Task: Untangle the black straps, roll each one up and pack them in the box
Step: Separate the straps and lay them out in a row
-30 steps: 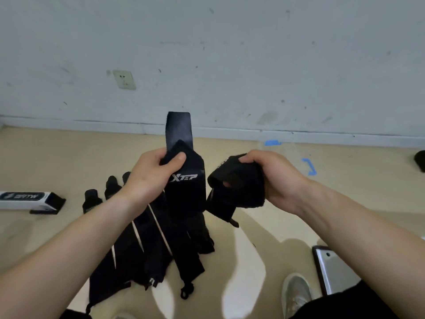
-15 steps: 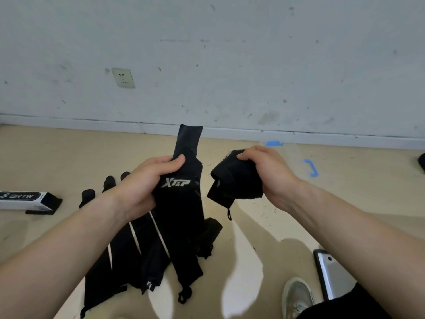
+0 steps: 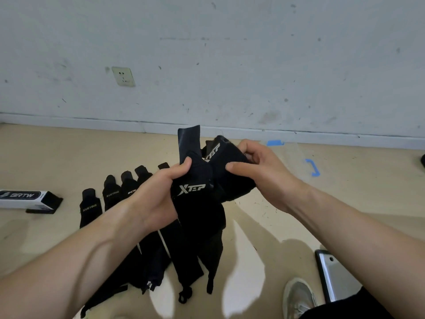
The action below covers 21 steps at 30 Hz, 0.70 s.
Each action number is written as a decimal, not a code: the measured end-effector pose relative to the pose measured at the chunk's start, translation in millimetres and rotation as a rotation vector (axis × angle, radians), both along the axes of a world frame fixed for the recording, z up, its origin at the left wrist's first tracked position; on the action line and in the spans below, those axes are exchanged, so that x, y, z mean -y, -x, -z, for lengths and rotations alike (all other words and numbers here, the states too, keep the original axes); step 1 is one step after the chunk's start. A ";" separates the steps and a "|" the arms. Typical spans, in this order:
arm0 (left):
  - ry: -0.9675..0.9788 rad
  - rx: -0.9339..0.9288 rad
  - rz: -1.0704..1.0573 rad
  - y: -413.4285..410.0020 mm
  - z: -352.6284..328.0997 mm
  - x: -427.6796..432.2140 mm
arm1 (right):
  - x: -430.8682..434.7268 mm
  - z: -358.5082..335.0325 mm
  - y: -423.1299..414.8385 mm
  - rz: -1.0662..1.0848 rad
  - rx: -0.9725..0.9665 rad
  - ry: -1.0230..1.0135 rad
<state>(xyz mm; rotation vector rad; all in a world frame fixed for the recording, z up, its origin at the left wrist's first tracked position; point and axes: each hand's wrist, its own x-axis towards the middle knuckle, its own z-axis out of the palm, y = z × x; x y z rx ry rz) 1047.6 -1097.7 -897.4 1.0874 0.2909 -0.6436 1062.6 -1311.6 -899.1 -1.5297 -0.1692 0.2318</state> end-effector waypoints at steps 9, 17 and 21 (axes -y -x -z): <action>-0.164 0.168 -0.009 -2.7 4.7 -0.7 | -4.3 11.9 7.2 -0.173 0.036 0.166; -0.169 0.338 0.100 -11.2 1.3 -14.5 | 13.5 -0.1 -5.3 -0.024 0.010 0.235; -0.167 0.362 0.194 -14.6 4.3 -18.3 | 2.5 5.1 0.4 0.066 0.195 0.406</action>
